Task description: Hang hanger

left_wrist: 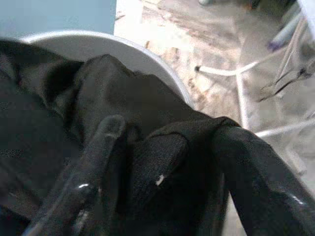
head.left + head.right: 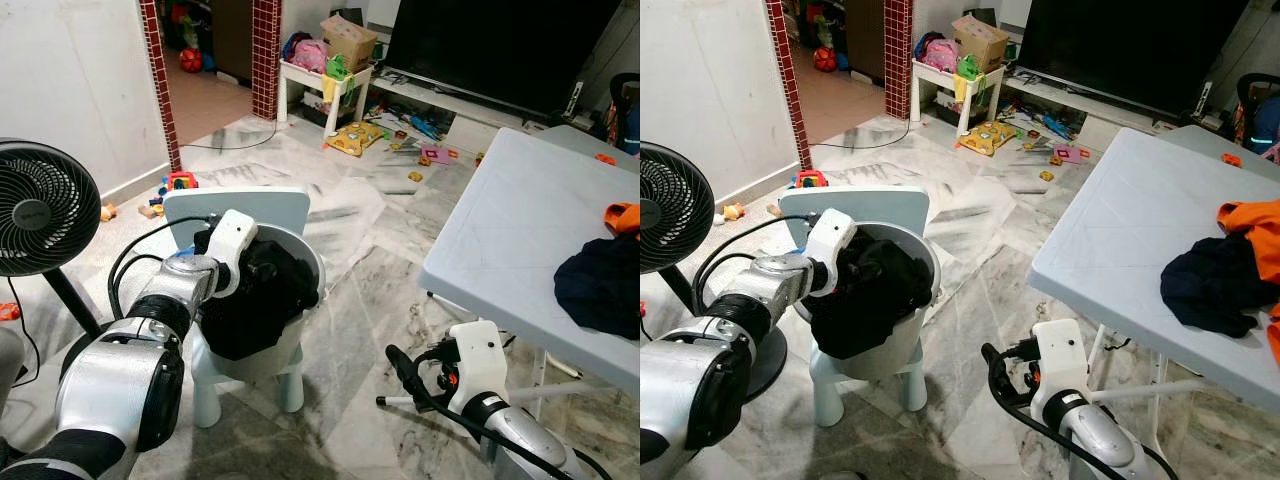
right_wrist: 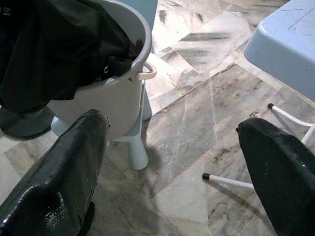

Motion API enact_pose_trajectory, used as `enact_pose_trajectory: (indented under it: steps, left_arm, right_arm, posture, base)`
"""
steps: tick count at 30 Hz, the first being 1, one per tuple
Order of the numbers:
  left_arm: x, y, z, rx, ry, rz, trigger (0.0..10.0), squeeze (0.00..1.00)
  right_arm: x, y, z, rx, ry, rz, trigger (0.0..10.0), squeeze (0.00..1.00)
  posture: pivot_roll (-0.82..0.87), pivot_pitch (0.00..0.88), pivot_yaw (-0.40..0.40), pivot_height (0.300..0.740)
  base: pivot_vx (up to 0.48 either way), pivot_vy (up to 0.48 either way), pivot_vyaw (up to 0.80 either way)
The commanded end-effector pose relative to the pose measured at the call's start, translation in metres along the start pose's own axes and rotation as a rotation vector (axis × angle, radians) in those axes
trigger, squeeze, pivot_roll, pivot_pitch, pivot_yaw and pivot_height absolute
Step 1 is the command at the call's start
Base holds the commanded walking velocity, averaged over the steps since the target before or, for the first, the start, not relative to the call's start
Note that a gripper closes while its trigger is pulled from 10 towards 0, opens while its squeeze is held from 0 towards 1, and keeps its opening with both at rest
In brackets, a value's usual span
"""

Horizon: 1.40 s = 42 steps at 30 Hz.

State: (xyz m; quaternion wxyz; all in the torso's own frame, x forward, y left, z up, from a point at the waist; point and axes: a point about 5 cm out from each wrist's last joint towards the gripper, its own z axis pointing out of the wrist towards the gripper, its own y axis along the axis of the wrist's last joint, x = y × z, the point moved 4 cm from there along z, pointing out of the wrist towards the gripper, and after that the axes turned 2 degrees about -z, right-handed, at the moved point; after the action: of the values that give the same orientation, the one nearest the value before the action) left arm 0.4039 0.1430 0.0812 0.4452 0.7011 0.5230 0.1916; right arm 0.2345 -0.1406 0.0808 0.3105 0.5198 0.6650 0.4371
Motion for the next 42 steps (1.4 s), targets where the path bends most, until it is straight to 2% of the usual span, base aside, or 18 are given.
enact_pose_trajectory:
  steps: [1, 3, 4, 5, 7, 9, 10, 11, 15, 16, 17, 19, 22, 28, 31, 40, 41, 42]
  left_arm:
    - [-0.004, 0.004, 0.001, -0.017, -0.007, -0.1, 10.0, 1.0]
    - [-0.004, 0.01, 0.001, -0.053, -0.005, -0.241, 10.0, 1.0]
    - [-0.004, 0.01, 0.001, -0.053, -0.005, -0.241, 10.0, 1.0]
    - [-0.005, 0.016, 0.0, -0.082, -0.023, -0.347, 10.0, 1.0]
    - [-0.005, 0.019, -0.001, -0.09, -0.037, -0.347, 10.0, 1.0]
    - [-0.003, 0.019, -0.002, -0.067, -0.027, -0.181, 10.0, 1.0]
    - [-0.003, 0.019, -0.002, -0.067, -0.027, -0.181, 10.0, 1.0]
    - [-0.005, 0.019, -0.003, -0.037, -0.058, -0.042, 10.0, 1.0]
    - [-0.005, 0.014, -0.005, 0.037, -0.087, 0.254, 10.0, 1.0]
    - [0.002, 0.014, -0.009, 0.081, -0.073, 0.42, 10.0, 1.0]
    - [0.002, 0.014, -0.009, 0.081, -0.073, 0.42, 10.0, 1.0]
    - [0.009, 0.017, -0.014, 0.115, -0.051, 0.568, 10.0, 1.0]
    - [0.015, 0.03, -0.02, 0.114, -0.031, 0.697, 10.0, 1.0]
    - [0.013, 0.054, -0.025, 0.052, -0.024, 0.741, 10.0, 1.0]
    - [-0.001, 0.071, -0.024, -0.059, -0.067, 0.65, 10.0, 1.0]
    - [-0.013, 0.088, -0.025, -0.213, -0.082, 0.606, 10.0, 1.0]
    - [-0.012, 0.096, -0.027, -0.334, -0.037, 0.513, 10.0, 0.26]
    - [-0.008, 0.096, -0.03, -0.441, 0.01, 0.402, 10.0, 0.0]
  right_arm:
    - [-0.004, 0.0, 0.0, 0.008, -0.015, -0.01, 10.0, 0.0]
    - [-0.004, -0.001, 0.0, 0.011, -0.018, -0.011, 10.0, 0.0]
    - [-0.004, -0.001, 0.0, 0.011, -0.018, -0.011, 10.0, 0.0]
    - [-0.005, -0.001, -0.001, 0.013, -0.019, -0.012, 10.0, 0.0]
    - [-0.005, -0.001, -0.001, 0.014, -0.019, -0.013, 10.0, 0.0]
    - [-0.006, -0.001, 0.0, 0.014, -0.019, -0.015, 10.0, 0.0]
    - [-0.006, -0.001, 0.0, 0.014, -0.019, -0.015, 10.0, 0.0]
    - [-0.006, -0.001, 0.0, 0.013, -0.018, -0.016, 10.0, 0.0]
    - [-0.006, 0.0, 0.002, 0.012, -0.014, -0.017, 10.0, 0.0]
    - [-0.005, 0.0, 0.003, 0.013, -0.011, -0.019, 10.0, 0.0]
    - [-0.005, 0.0, 0.003, 0.013, -0.011, -0.019, 10.0, 0.0]
    - [-0.005, 0.001, 0.004, 0.012, -0.008, -0.02, 10.0, 0.0]
    - [-0.004, 0.001, 0.005, 0.012, -0.006, -0.019, 10.0, 0.0]
    - [-0.004, 0.001, 0.006, 0.011, -0.007, -0.018, 10.0, 0.0]
    - [-0.005, 0.0, 0.006, 0.012, -0.01, -0.018, 10.0, 0.0]
    - [-0.006, -0.001, 0.005, 0.013, -0.014, -0.019, 10.0, 0.0]
    - [-0.007, -0.001, 0.005, 0.012, -0.018, -0.023, 10.0, 0.0]
    - [-0.009, -0.001, 0.006, 0.011, -0.021, -0.026, 10.0, 0.0]
  posture:
    - [0.05, 0.0, -0.089, 0.74]
    - [0.05, 0.0, -0.089, 0.74]
    - [0.05, 0.0, -0.089, 0.74]
    - [0.05, 0.0, -0.089, 0.74]
    - [0.05, 0.0, -0.09, 0.74]
    - [0.05, 0.0, -0.091, 0.74]
    - [0.05, 0.0, -0.091, 0.74]
    - [0.06, 0.0, -0.092, 0.74]
    - [0.07, 0.0, -0.095, 0.74]
    - [0.07, 0.0, -0.097, 0.74]
    - [0.07, 0.0, -0.097, 0.74]
    - [0.08, 0.0, -0.097, 0.74]
    - [0.08, 0.0, -0.097, 0.74]
    - [0.08, 0.0, -0.093, 0.74]
    - [0.07, 0.0, -0.088, 0.74]
    - [0.08, 0.0, -0.086, 0.74]
    - [0.09, 0.0, -0.089, 0.74]
    - [0.1, 0.0, -0.09, 0.74]
  base:
    - [0.0, 0.0, 0.0]
    - [0.0, 0.0, 0.0]
    - [0.0, 0.0, 0.0]
    - [0.0, 0.0, 0.0]
    - [0.0, 0.0, 0.0]
    - [0.0, 0.0, 0.0]
    - [0.0, 0.0, 0.0]
    - [0.0, 0.0, 0.0]
    - [0.0, 0.0, 0.0]
    - [0.0, 0.0, 0.0]
    - [0.0, 0.0, 0.0]
    - [0.0, 0.0, 0.0]
    - [0.0, 0.0, 0.0]
    - [0.0, 0.0, 0.0]
    - [0.0, 0.0, 0.0]
    - [0.0, 0.0, 0.0]
    - [0.0, 0.0, 0.0]
    - [0.0, 0.0, 0.0]
